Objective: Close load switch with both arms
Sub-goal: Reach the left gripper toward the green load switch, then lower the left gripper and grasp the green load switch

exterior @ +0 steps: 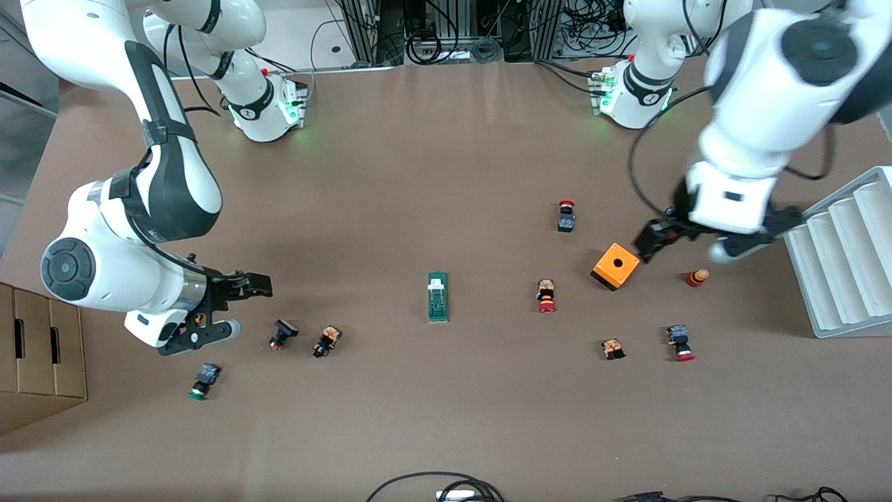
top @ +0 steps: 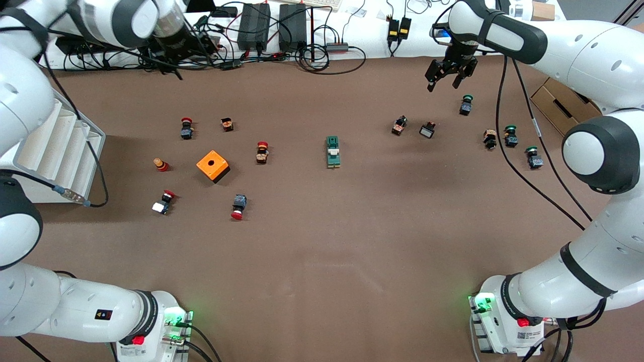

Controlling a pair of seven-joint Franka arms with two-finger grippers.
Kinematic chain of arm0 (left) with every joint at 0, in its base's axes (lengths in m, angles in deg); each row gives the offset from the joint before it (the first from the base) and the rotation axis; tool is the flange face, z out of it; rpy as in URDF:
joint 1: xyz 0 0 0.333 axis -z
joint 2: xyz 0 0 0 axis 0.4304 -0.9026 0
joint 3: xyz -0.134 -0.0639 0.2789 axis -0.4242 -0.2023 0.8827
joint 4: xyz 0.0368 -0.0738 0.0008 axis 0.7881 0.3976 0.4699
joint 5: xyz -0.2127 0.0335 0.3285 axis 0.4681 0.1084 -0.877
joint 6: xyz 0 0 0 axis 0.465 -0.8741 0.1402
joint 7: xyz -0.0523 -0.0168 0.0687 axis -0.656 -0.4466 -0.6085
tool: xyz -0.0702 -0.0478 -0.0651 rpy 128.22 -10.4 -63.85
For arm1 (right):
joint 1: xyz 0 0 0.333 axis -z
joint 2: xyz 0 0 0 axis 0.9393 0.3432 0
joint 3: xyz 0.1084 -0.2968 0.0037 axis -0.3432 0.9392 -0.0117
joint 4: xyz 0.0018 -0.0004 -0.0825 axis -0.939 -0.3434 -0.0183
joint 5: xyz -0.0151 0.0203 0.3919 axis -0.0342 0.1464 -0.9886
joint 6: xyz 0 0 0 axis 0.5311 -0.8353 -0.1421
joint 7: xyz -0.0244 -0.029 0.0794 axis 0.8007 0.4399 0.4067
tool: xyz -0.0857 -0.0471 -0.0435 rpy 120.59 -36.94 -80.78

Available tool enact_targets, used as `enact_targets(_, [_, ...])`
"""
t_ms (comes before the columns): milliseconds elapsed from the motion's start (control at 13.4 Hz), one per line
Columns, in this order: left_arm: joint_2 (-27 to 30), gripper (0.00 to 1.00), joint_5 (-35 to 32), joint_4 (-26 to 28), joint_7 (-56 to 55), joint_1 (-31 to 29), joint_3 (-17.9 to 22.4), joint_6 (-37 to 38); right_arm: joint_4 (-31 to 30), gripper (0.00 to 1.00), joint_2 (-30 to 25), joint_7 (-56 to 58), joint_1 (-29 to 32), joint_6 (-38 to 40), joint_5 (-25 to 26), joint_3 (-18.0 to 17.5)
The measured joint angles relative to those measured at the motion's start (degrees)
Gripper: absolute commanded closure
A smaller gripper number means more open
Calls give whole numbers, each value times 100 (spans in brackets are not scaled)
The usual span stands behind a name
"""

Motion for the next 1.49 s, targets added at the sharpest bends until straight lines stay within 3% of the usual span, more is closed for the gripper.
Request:
enact_targets(298, [-50, 2, -790, 966, -909, 164, -380, -1481, 0, 0, 9, 0, -51, -100, -63, 0])
enact_targets(521, [-319, 2, -1847, 1260, -1771, 548, -463, -1934, 0, 0, 58, 3, -53, -125, -167, 0])
enact_targets(967, [-1590, 2, -4533, 1271, -4414, 1306, -478, -2642, 0, 0, 154, 5, -57, -307, -1182, 10])
enact_targets(1488, [-2411, 1, -5888, 736, -5919, 2177, -238, -2689, 0, 0, 274, 3, -57, -512, -1229, 18])
